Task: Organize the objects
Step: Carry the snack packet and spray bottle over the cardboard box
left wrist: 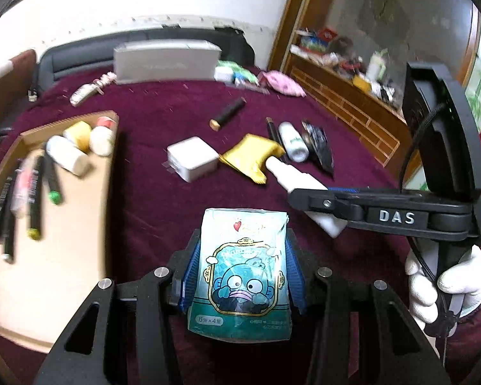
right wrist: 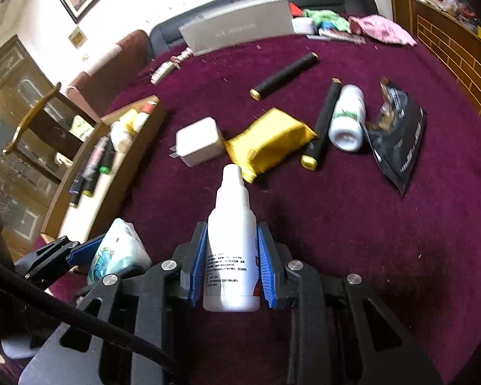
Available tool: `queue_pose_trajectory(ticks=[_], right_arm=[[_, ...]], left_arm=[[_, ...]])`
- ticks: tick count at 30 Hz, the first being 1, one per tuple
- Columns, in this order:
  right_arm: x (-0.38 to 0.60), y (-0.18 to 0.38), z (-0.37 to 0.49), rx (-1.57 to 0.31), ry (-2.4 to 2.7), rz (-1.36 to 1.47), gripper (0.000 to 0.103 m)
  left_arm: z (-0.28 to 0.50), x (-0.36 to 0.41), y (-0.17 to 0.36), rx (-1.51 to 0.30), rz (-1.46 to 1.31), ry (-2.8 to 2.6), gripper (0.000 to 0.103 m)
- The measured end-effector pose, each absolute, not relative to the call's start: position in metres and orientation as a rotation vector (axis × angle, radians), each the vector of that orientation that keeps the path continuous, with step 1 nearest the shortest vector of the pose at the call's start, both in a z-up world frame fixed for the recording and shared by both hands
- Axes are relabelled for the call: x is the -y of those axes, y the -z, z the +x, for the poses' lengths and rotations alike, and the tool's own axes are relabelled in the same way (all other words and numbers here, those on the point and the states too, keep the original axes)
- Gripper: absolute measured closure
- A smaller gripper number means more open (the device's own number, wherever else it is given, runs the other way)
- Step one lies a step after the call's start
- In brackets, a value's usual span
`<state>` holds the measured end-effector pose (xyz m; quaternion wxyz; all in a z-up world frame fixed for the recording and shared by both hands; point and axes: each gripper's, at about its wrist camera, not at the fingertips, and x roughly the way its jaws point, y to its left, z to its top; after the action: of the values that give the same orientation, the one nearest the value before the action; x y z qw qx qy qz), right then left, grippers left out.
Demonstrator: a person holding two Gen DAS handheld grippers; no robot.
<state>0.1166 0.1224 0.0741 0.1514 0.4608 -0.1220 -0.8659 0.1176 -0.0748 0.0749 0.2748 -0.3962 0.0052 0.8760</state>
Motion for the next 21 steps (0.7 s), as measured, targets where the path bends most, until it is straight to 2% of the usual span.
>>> queue_pose_trajectory(ticks=[7,21], right_arm=[[-0.079,-0.097,0.110,0.296,2.397,1.266,0.076],[0.035,-0.094,0.064,0.156,2.250,1.300,0.075]], left_arm=[[0.106,0.133,-0.090,0.062,-1.043,-2.512,0.061],[0.069,0.229,-0.060,0.217,-1.177,-2.684,0.061]])
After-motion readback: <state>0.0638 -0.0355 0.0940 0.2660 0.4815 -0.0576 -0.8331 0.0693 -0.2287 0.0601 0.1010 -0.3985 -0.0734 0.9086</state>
